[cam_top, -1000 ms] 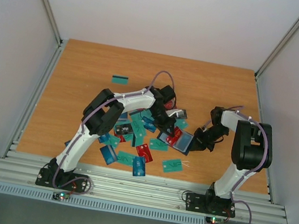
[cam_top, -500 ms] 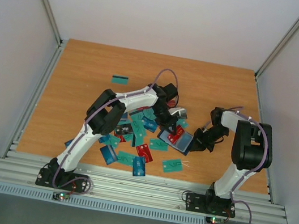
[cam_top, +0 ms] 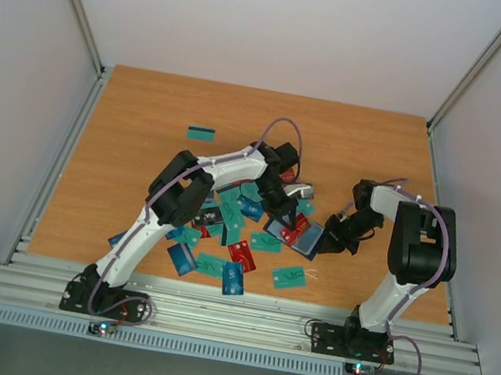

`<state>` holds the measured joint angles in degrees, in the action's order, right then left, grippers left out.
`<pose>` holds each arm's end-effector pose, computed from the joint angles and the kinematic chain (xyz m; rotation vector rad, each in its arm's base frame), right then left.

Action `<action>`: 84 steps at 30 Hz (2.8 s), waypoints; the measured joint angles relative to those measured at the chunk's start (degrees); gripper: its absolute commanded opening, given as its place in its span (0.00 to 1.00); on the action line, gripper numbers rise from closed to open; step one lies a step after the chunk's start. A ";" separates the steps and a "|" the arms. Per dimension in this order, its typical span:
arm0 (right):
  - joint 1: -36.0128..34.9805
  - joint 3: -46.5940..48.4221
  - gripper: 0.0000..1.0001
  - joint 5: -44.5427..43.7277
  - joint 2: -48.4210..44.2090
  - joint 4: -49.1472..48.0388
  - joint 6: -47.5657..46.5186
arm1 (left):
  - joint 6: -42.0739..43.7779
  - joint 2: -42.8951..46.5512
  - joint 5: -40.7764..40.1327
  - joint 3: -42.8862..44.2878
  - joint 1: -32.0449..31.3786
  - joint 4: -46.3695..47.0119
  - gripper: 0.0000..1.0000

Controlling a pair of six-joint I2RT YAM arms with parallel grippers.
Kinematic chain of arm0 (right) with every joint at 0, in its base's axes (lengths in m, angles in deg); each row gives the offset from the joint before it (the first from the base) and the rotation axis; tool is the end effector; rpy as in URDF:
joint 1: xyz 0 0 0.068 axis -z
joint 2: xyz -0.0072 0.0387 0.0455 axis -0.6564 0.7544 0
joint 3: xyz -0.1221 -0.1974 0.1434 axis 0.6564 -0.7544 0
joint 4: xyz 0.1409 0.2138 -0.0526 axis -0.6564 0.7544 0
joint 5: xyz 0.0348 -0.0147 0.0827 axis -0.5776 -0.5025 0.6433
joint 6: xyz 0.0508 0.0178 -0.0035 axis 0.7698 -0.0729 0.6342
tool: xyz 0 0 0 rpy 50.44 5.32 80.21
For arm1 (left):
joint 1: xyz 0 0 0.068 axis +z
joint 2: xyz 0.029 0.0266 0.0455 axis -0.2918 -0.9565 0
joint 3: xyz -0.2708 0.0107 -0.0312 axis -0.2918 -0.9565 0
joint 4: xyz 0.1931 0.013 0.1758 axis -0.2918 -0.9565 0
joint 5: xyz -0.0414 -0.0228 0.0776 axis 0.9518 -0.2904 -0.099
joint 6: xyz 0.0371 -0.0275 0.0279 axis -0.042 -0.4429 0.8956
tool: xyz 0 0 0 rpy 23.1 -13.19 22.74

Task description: Put the credit cards into the card holder

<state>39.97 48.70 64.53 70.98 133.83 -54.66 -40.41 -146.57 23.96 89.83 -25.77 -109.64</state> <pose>0.2620 0.0229 0.1271 0.0456 -2.7838 -0.7712 0.3349 -0.3464 0.1330 -1.1369 -2.4530 1.2443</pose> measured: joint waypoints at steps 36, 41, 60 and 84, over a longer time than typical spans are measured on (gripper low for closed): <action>0.11 -0.04 0.04 0.66 0.02 -0.04 -0.07 | -21.62 -0.11 6.58 -8.26 -0.92 18.71 0.00; 0.11 -0.04 0.04 0.68 0.02 -0.04 -0.09 | -22.16 -0.11 6.14 -8.26 -1.75 19.15 0.00; 0.11 -0.04 0.04 0.81 0.02 -0.07 -0.07 | -23.91 -0.11 5.03 -8.26 -2.64 19.47 0.03; 0.11 -0.04 0.04 1.11 0.02 -0.17 -0.04 | -21.59 1.64 -1.68 -4.70 -3.37 9.99 0.55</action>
<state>40.07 48.66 65.64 71.00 133.65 -54.70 -62.00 -144.93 22.27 85.13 -29.14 -99.65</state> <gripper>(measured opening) 0.040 0.484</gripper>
